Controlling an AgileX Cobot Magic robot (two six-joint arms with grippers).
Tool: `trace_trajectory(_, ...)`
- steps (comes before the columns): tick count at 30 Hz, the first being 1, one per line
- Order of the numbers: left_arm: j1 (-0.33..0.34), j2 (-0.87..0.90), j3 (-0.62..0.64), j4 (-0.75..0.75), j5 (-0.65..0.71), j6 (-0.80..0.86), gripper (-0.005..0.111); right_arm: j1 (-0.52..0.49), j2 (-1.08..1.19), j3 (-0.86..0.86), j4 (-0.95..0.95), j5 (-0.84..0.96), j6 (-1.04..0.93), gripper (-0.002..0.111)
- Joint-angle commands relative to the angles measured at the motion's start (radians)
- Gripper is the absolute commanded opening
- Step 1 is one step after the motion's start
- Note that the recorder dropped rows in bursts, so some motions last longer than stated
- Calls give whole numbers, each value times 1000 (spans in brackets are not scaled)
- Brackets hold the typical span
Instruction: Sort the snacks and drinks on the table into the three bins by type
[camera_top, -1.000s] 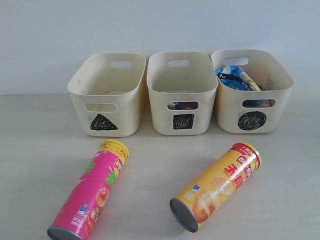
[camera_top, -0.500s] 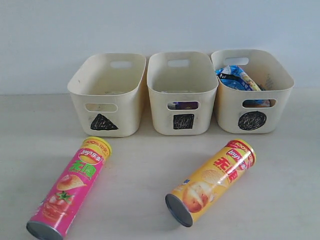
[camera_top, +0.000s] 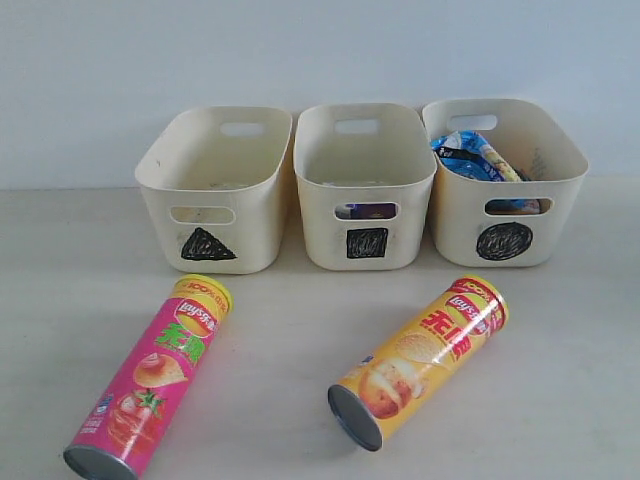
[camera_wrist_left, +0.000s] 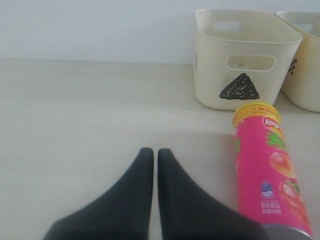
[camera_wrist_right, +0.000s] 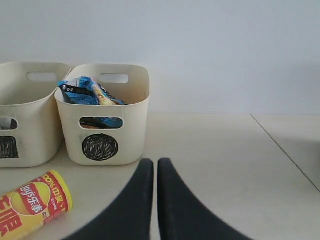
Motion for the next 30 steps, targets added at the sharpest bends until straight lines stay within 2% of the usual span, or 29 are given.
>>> trace_trajectory(1,1,-3,-2,-7,-7,0,4,1,-92,61,3,28,-29,1)
trace_trajectory(11,1,-3,-2,-7,-7,0,4,1,-92,159,3,-50,-18,1)
trace_trajectory(16,1,-3,-2,-7,-7,0,4,1,-92,159,-1,-25,-6,1)
trace_trajectory(21,1,-3,-2,-7,-7,0,4,1,-92,159,-50,-25,102,1)
trace_trajectory(30,1,-3,-2,-7,-7,0,4,1,-92,159,-50,16,47,1)
